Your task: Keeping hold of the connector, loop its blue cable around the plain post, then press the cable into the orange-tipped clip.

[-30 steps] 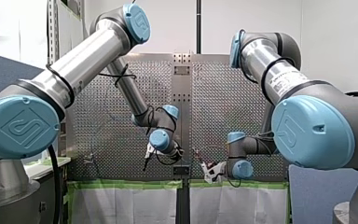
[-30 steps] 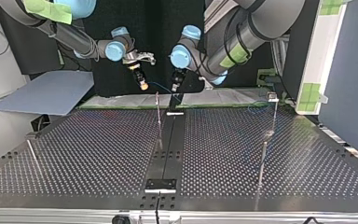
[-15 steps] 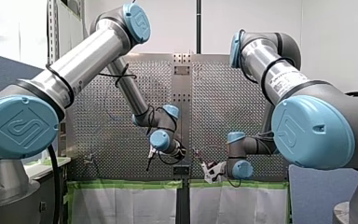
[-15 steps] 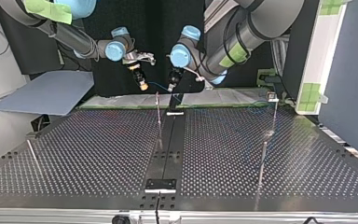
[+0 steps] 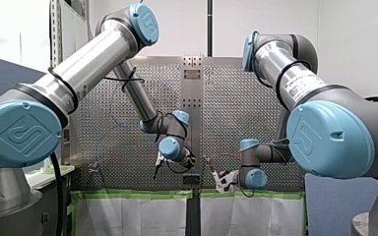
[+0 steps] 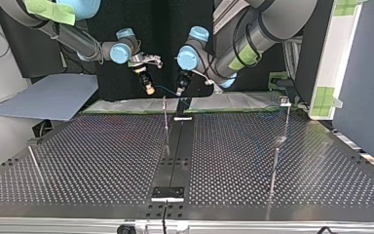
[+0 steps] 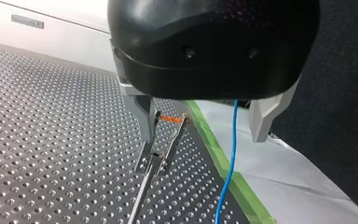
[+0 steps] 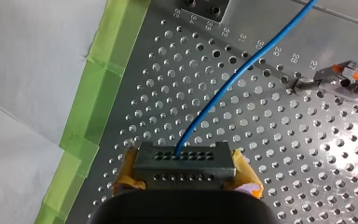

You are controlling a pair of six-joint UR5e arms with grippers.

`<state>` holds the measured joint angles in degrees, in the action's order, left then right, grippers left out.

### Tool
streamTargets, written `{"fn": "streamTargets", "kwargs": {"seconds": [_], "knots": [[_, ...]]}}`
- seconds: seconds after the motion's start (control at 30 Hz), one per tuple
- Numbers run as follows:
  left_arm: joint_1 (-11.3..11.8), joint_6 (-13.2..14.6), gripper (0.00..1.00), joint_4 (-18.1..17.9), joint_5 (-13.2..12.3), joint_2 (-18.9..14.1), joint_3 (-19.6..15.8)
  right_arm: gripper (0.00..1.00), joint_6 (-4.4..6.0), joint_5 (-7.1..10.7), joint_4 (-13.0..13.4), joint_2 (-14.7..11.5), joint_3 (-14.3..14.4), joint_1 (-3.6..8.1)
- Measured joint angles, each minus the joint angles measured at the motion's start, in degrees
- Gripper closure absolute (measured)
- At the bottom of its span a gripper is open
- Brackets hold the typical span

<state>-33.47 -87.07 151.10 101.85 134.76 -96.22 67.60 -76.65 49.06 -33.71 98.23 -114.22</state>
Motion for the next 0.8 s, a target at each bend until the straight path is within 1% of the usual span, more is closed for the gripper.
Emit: {"fn": "streamTargets", "kwargs": {"seconds": [0.43, 0.53, 0.6, 0.73, 0.8], "knots": [[-0.04, 0.43, 0.0, -0.06, 0.23, 0.01, 0.0, 1.0, 0.01, -0.1, 0.03, 0.01, 0.0, 0.26], [-0.03, 0.72, 0.0, -0.01, 0.24, 0.0, 0.04, 1.0, 0.07, -1.02, -0.16, 0.04, 0.0, 0.41], [0.03, 0.37, 0.0, 0.46, 0.57, 0.01, 0.09, 1.0, 0.1, -1.97, -0.37, 0.04, 0.0, 0.53], [-0.03, -1.34, 0.0, 1.97, 1.57, 0.01, 0.47, 1.0, 0.05, -3.9, -0.79, 0.02, 0.0, 0.67], [-0.07, -2.33, 0.0, 2.51, 1.81, 0.03, 0.56, 1.0, -0.18, -4.99, -1.07, 0.03, 0.0, 0.69]]}}
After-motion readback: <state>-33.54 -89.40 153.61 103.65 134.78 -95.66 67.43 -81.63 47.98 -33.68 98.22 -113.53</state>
